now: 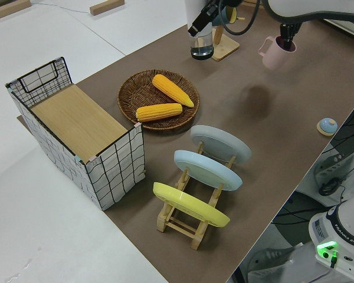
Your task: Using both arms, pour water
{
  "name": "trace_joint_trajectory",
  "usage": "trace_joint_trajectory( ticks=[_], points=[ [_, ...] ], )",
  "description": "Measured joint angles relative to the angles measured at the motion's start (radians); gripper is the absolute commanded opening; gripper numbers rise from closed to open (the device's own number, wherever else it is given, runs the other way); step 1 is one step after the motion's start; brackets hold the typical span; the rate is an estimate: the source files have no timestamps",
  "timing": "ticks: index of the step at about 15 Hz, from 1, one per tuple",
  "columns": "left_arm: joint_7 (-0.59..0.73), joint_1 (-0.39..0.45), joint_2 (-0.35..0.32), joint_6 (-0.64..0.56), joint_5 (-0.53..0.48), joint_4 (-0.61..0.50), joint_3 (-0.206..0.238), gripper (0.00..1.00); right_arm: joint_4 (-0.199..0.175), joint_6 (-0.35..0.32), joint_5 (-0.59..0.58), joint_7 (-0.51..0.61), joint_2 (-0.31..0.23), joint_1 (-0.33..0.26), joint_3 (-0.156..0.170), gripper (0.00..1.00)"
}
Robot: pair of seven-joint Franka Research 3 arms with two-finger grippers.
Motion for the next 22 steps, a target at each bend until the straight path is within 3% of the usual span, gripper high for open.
trace_joint_trajectory(
  ticks=[3, 6, 9, 10, 11, 12, 17, 22],
  points=[
    [-0.029, 0.000, -0.079, 0.013, 0.001, -0.114, -0.030, 0.00, 0.030, 0.055, 0.013, 0.070, 0.066, 0.059, 0.000, 0.000],
    [-0.040, -0.001, -0.144, 0.024, 0.001, -0.218, -0.051, 0.00, 0.034, 0.129, 0.016, 0.124, 0.130, 0.106, 0.000, 0.000],
    [-0.048, -0.021, -0.178, 0.037, 0.001, -0.292, -0.057, 0.00, 0.051, 0.167, 0.035, 0.156, 0.167, 0.120, -0.005, 0.000],
    [-0.054, -0.032, -0.182, 0.044, -0.001, -0.310, -0.057, 0.00, 0.059, 0.166, 0.037, 0.161, 0.172, 0.120, -0.005, 0.176],
    [-0.057, -0.041, -0.185, 0.049, -0.001, -0.324, -0.057, 0.00, 0.066, 0.166, 0.038, 0.164, 0.177, 0.121, -0.005, 0.619],
    [-0.059, -0.046, -0.188, 0.050, -0.002, -0.337, -0.057, 0.00, 0.072, 0.167, 0.039, 0.166, 0.181, 0.121, -0.004, 0.997],
    [-0.060, -0.052, -0.197, 0.055, -0.002, -0.358, -0.056, 0.00, 0.087, 0.195, 0.039, 0.168, 0.216, 0.131, -0.005, 0.994],
    [-0.060, -0.062, -0.200, 0.056, -0.004, -0.379, -0.057, 0.00, 0.121, 0.138, 0.038, 0.168, 0.191, 0.127, -0.027, 0.994]
  ],
)
